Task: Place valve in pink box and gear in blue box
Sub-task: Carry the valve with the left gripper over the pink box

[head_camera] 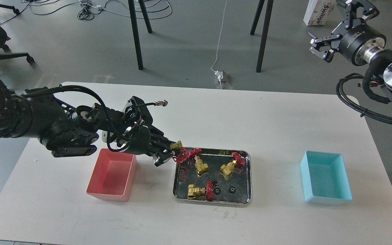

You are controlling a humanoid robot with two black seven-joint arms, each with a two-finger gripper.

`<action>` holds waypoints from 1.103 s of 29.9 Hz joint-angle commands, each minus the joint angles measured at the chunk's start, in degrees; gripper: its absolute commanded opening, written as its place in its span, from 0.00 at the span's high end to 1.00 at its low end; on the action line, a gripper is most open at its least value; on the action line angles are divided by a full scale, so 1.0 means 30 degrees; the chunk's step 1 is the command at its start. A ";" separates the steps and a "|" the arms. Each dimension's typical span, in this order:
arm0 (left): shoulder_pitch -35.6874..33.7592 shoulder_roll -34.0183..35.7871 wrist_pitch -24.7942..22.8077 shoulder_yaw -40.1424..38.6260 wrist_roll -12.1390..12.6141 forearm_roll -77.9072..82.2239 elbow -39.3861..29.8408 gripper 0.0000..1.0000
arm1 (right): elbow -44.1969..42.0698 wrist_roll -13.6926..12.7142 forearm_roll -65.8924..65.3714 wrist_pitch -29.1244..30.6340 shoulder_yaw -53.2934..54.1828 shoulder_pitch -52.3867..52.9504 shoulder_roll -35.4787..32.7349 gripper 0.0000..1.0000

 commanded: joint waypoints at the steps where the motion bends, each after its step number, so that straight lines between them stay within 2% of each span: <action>1: -0.1255 0.2710 0.0440 -0.0636 0.0001 0.0686 -0.2283 0.87 | -0.0130 0.0118 -0.0031 -0.0970 0.0576 0.0530 0.0081 0.01; 5: -0.2723 0.6490 0.0469 -0.0754 0.0001 0.2530 -0.4810 0.87 | -0.0190 0.0089 -0.0031 -0.1791 0.0137 0.1323 0.0081 0.01; 14: -0.1936 1.2061 0.0528 -0.0754 0.0001 0.6018 -0.5281 0.87 | -0.0802 -0.0057 -0.0060 -0.2144 -0.1002 0.3927 -0.0007 0.01; 20: -0.0383 1.2358 0.0557 -0.0929 0.0001 0.6285 -0.5281 0.87 | -0.1946 -0.0116 -0.0060 -0.2582 -0.4109 0.5630 0.0198 0.01; 29: 0.3922 1.2065 0.0528 -0.3945 0.0001 0.6401 -0.4405 0.87 | -0.1713 -0.0116 -0.0002 -0.2701 -0.4259 0.5133 0.0287 0.01; 33: 0.4540 1.1422 0.0528 -0.4241 0.0001 0.6372 -0.3788 0.87 | -0.1654 -0.0116 0.0027 -0.2672 -0.4199 0.5074 0.0111 0.01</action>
